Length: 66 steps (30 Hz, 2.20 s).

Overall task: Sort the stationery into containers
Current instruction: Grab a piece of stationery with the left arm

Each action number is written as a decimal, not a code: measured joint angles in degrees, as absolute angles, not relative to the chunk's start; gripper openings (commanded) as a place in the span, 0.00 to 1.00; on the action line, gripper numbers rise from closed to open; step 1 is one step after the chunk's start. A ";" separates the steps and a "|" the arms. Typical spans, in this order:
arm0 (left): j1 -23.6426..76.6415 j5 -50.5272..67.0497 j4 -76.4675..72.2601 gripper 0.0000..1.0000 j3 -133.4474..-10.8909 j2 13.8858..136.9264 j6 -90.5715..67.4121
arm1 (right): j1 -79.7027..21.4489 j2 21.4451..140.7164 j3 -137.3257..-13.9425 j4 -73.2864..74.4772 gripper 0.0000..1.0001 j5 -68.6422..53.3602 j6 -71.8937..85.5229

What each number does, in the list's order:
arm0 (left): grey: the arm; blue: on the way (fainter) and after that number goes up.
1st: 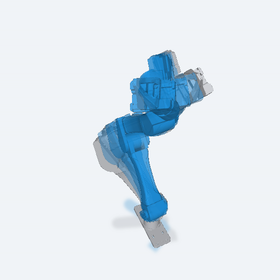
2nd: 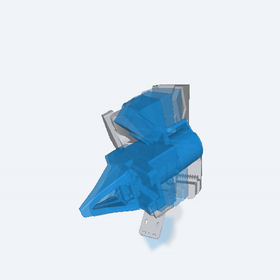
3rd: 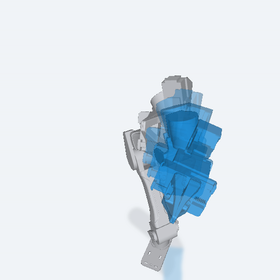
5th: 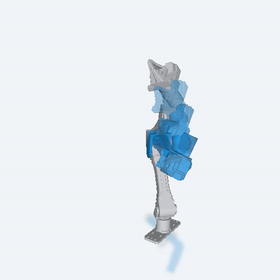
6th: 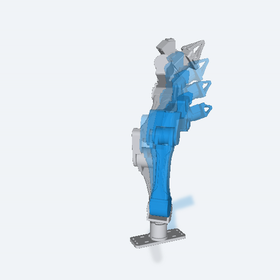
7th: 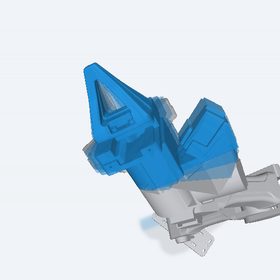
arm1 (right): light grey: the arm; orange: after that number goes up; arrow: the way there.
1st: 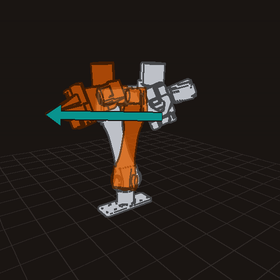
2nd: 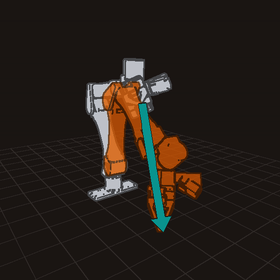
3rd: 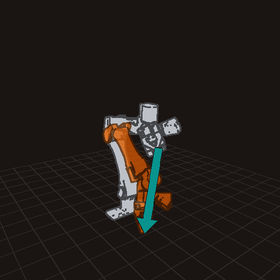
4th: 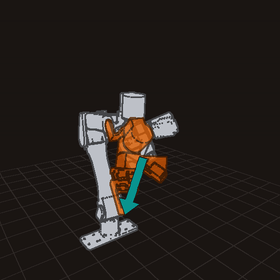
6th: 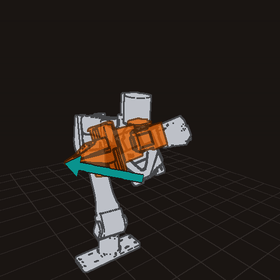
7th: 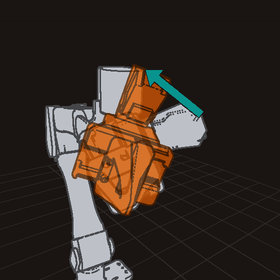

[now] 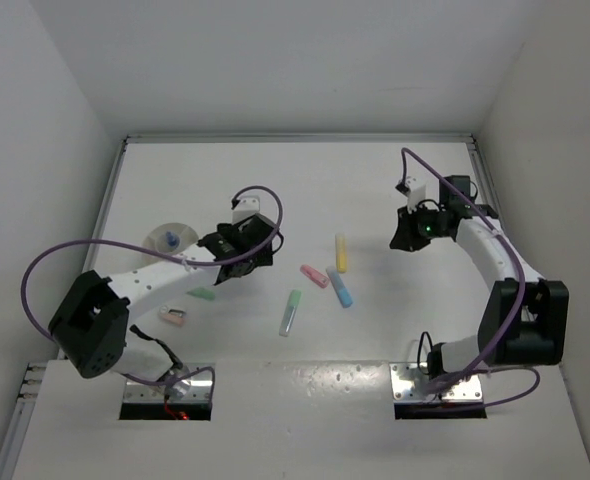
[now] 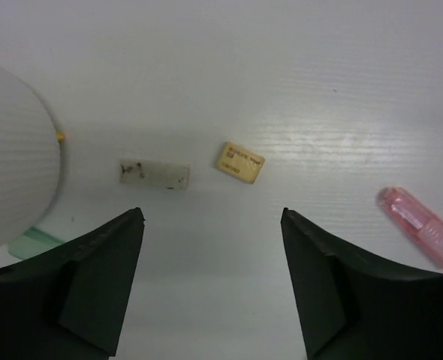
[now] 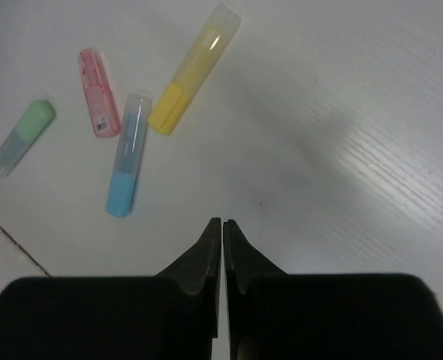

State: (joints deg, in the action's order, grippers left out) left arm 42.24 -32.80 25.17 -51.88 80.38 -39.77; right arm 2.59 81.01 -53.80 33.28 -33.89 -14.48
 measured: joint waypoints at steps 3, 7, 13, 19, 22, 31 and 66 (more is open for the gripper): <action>41.85 -33.61 25.08 0.85 -51.96 81.71 -46.11 | 2.52 82.61 -53.93 34.20 0.06 -33.98 -14.87; 42.04 -32.14 27.24 0.70 -55.27 89.36 -53.60 | 2.52 82.78 -53.95 34.81 0.06 -33.93 -15.05; 50.09 -29.41 27.64 0.10 -61.14 94.28 -50.72 | 2.52 82.78 -54.08 34.85 0.08 -33.39 -15.11; 56.64 -21.61 26.20 0.61 -57.08 86.87 -40.66 | 2.52 82.78 -54.28 34.81 0.15 -33.15 -15.22; 56.47 -19.42 27.16 0.72 -52.27 82.13 -37.17 | 2.52 82.78 -54.37 34.79 0.16 -32.99 -15.27; 56.36 -11.27 25.43 0.73 -48.56 83.72 -30.92 | 2.52 82.78 -54.48 34.79 0.18 -32.69 -15.27; 48.88 -43.27 23.14 0.00 -51.72 59.27 -39.05 | 2.52 82.50 -54.70 34.98 0.18 -31.92 -15.27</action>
State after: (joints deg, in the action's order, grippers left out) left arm 48.88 -43.27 23.14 -51.72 59.27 -39.05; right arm 2.52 82.50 -54.70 34.98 -31.92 -15.27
